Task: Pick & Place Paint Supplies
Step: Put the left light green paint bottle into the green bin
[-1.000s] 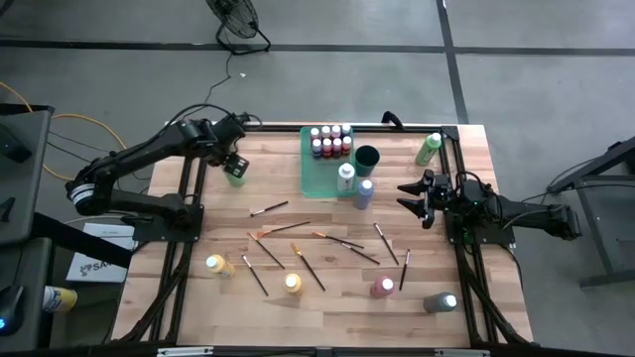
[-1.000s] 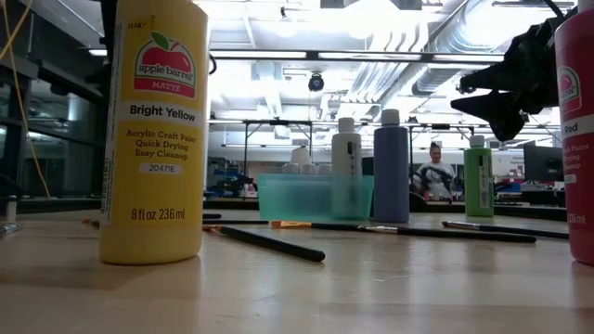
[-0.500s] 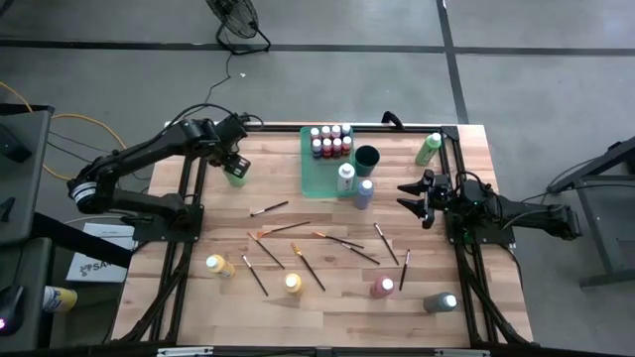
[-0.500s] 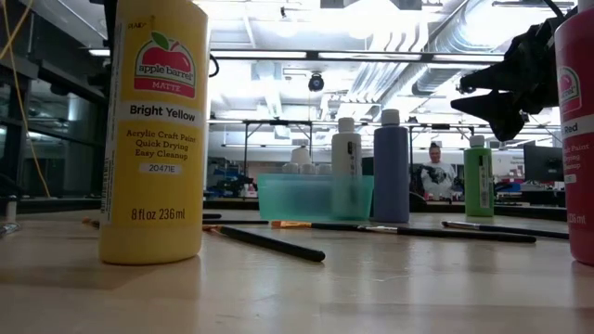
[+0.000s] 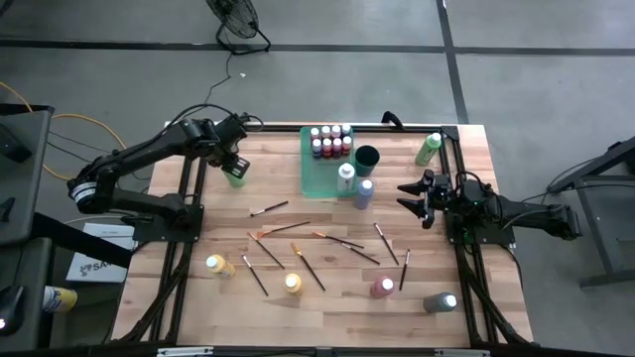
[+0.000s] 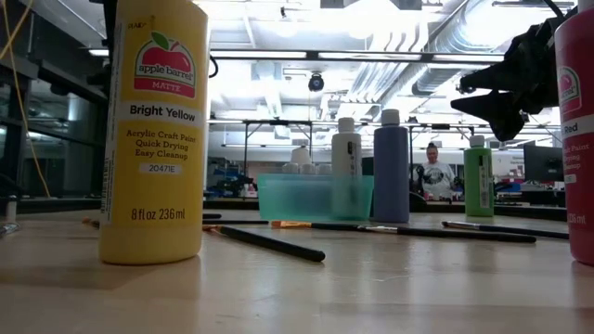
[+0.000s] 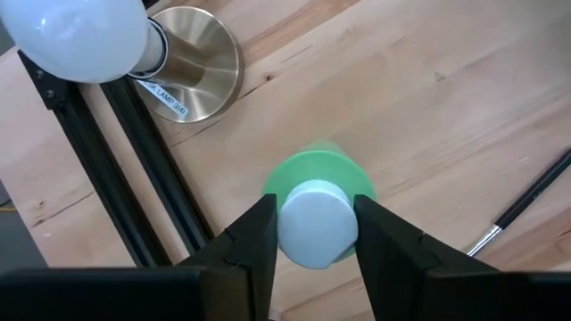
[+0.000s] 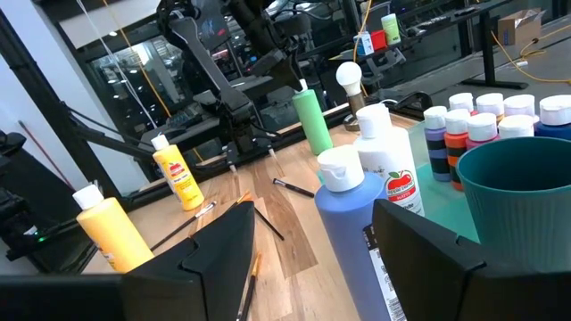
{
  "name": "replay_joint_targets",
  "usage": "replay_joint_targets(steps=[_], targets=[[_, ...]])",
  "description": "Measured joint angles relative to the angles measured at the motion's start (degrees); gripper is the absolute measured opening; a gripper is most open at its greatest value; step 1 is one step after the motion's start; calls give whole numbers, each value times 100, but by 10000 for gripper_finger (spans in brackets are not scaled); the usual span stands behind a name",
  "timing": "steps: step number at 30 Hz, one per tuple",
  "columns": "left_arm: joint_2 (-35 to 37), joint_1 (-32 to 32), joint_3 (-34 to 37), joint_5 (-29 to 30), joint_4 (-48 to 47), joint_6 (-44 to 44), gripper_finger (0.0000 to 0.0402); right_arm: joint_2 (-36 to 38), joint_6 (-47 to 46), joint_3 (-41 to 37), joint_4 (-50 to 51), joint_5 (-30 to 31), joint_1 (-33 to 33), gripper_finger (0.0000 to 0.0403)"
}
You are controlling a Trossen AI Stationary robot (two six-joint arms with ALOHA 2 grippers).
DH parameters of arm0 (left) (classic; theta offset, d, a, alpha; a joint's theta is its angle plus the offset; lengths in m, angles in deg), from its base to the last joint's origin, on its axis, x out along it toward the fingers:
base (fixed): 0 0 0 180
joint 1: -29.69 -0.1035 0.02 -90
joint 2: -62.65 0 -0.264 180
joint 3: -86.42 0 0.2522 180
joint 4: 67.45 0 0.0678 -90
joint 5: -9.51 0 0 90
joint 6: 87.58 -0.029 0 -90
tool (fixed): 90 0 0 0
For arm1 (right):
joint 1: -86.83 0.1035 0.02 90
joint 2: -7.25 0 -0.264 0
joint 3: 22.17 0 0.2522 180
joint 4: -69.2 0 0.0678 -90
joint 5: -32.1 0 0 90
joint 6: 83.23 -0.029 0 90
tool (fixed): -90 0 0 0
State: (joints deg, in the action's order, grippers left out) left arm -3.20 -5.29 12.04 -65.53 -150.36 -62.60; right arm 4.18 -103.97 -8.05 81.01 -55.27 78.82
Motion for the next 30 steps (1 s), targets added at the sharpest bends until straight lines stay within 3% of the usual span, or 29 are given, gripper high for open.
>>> replay_joint_targets(steps=[11,16,21,30], targets=[[-9,9,-420,-3,129,-465,117,0,0,-2,1,0,2,223],[-54,12,-650,-439,602,-1008,117,0,0,-1,1,0,2,223],[-518,25,-1047,-792,861,-1283,117,0,0,0,0,0,2,223],[-1527,215,-2368,-809,842,-2026,117,2,0,0,2,0,2,223]])
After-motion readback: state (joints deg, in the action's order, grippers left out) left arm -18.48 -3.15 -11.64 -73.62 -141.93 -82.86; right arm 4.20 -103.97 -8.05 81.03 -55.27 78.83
